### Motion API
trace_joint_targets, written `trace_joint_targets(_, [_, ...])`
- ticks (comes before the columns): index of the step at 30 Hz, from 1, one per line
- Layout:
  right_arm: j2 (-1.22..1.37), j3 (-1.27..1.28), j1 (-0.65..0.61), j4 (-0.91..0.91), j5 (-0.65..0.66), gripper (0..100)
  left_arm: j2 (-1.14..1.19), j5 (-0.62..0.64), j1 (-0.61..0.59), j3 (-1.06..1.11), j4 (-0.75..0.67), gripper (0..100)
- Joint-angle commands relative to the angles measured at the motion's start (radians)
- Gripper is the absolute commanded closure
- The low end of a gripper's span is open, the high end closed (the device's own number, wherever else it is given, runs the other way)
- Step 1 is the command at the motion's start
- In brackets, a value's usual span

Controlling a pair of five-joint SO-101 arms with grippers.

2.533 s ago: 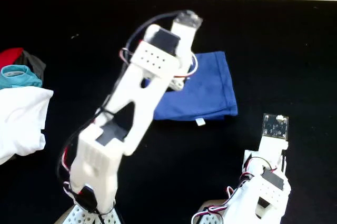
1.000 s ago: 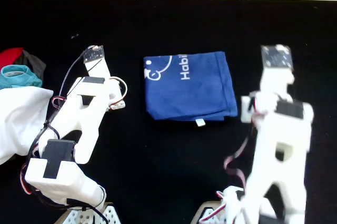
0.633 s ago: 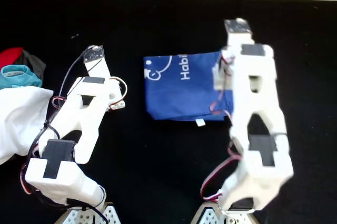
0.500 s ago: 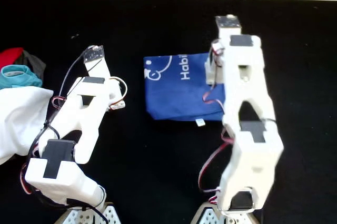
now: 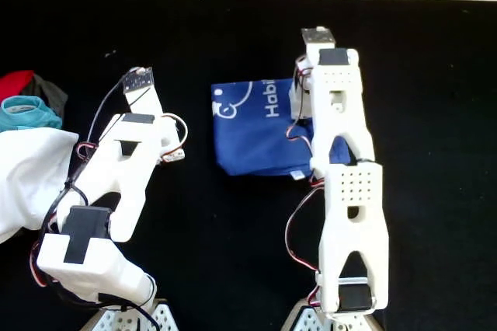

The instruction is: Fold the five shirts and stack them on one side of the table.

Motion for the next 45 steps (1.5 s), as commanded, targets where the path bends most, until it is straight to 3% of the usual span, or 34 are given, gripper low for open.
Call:
trace_joint_targets(1, [0.065, -0.077, -0.030, 0.093, 0.000, 76.5, 0.007, 0.011, -0.004, -0.015, -0.018, 99])
trace_joint_targets(4, [0.101, -0.116, -0.031, 0.114, 0.000, 99.8, 0.007, 0.011, -0.004, -0.015, -0.018, 99])
trace_joint_targets(6, [0.114, -0.124, -0.027, 0.119, 0.000, 96.2, 0.007, 0.011, -0.004, -0.015, -0.018, 99])
trace_joint_targets(12, [0.116, -0.140, 0.068, 0.114, 0.008, 99.2, 0.007, 0.011, -0.004, -0.015, -0.018, 99])
trace_joint_targets(20, [0.120, -0.383, 0.423, -0.033, 0.272, 99.2, 0.008, 0.011, -0.004, -0.015, -0.018, 99])
trace_joint_targets(25, [0.128, -0.417, 0.545, -0.214, 0.465, 99.2, 0.008, 0.011, -0.004, -0.015, -0.020, 99])
trace_joint_targets(35, [0.196, -0.397, 0.593, -0.596, 0.623, 99.2, 0.008, 0.011, -0.004, -0.015, -0.020, 99])
trace_joint_targets(42, [0.208, -0.397, 0.591, -0.611, 0.621, 98.6, 0.008, 0.011, -0.004, -0.015, -0.020, 99])
trace_joint_targets(45, [0.206, -0.407, 0.591, -0.561, 0.620, 88.4, 0.008, 0.011, -0.004, -0.015, -0.020, 99])
